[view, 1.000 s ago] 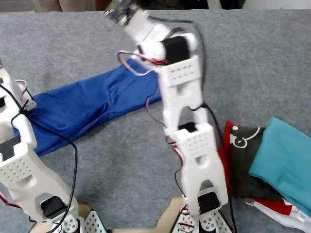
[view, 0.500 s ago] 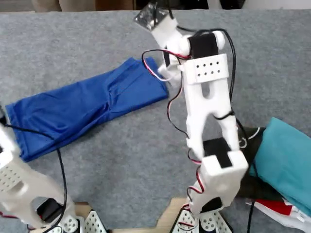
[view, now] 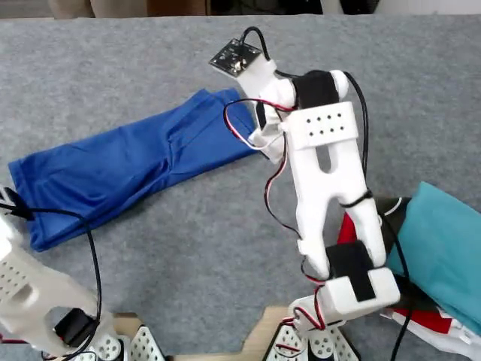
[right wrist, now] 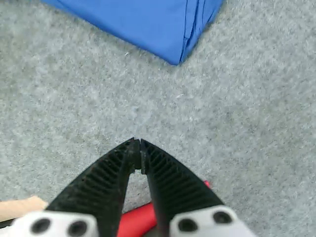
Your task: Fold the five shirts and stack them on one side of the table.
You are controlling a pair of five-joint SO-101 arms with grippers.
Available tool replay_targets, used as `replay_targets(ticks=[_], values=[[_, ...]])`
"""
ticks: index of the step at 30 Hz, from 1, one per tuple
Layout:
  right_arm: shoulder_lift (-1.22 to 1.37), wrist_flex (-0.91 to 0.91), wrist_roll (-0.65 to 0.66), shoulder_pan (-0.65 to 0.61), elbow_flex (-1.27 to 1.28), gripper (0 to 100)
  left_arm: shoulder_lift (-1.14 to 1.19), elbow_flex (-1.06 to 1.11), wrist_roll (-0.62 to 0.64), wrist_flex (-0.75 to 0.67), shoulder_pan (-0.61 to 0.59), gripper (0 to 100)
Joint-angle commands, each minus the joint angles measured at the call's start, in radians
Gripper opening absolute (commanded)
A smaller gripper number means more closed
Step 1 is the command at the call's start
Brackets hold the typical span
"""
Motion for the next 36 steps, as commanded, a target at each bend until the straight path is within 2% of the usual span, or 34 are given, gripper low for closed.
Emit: replay_targets(ticks=[1, 5, 11, 16, 24, 34, 36], values=[[-0.094, -0.014, -0.005, 0.008, 0.024, 0.5, -0.015, 0.032, 0.049, -0.124, -0.012, 21], [-0.13, -0.012, -0.005, 0.008, 0.056, 0.5, -0.015, 0.118, 0.077, -0.281, -0.011, 21], [-0.182, -0.014, -0.003, -0.01, 0.105, 0.6, -0.015, 0.242, 0.075, -0.379, 0.028, 21], [-0.199, -0.015, -0.003, -0.051, 0.131, 0.6, -0.03, 0.245, 0.075, -0.376, 0.034, 21], [-0.203, -0.048, -0.003, -0.054, 0.136, 0.6, -0.119, 0.066, 0.048, -0.183, 0.049, 21], [-0.203, -0.054, -0.003, -0.054, 0.142, 0.6, -0.01, 0.055, 0.051, -0.184, 0.094, 21], [-0.202, -0.055, -0.003, -0.054, 0.142, 0.6, 0.033, 0.055, 0.068, -0.233, 0.087, 21]])
